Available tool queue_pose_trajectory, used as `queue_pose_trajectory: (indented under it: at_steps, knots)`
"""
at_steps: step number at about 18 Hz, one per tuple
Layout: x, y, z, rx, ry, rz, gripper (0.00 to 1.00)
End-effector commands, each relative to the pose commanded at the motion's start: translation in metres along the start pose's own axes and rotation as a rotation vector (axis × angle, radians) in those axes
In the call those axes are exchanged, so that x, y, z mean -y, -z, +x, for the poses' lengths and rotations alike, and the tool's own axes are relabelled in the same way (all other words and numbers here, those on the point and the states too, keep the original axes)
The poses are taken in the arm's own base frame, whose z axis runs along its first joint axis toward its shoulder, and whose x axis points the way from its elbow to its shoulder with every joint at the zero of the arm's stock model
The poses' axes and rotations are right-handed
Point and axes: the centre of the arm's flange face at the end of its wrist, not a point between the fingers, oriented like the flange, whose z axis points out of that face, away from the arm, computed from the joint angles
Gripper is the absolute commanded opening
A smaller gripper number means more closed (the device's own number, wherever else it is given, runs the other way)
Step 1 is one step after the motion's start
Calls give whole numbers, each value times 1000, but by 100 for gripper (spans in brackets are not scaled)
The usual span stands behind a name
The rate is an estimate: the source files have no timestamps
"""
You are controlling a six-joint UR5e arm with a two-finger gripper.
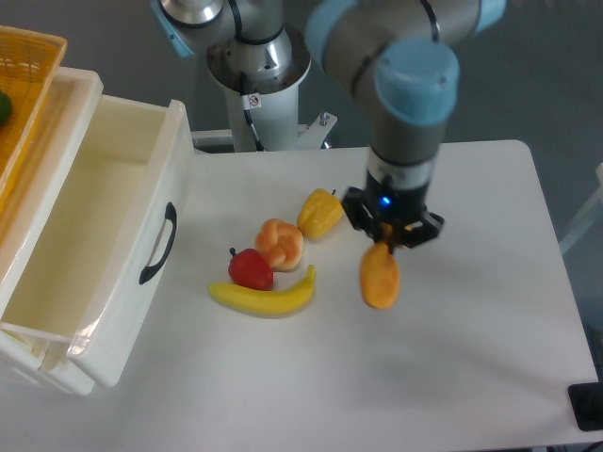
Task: Place the long bread in the upper white drawer
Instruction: 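Lift the long orange bread with the gripper and move toward the drawer, then carry the bread over the open white drawer and lower it inside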
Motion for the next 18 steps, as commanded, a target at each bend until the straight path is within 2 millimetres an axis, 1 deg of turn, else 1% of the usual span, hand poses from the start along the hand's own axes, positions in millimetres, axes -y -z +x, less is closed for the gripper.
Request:
queue_pose_trajectory:
  at_steps: [2, 4, 6, 7, 10, 12, 15, 18]
  knots:
    - [7, 21, 24, 9, 21, 31, 3]
    - [18, 42, 54, 14, 53, 71, 3]
    - [30, 51, 81, -18, 54, 110, 3]
    - [35, 53, 91, -38, 56, 130, 3]
    - [40, 74, 112, -66, 126, 188, 3]
    - [47, 83, 134, -74, 147, 203, 3]
    - [59, 82, 166, -93, 134, 202, 3]
    - [71, 79, 181, -89, 132, 232, 3]
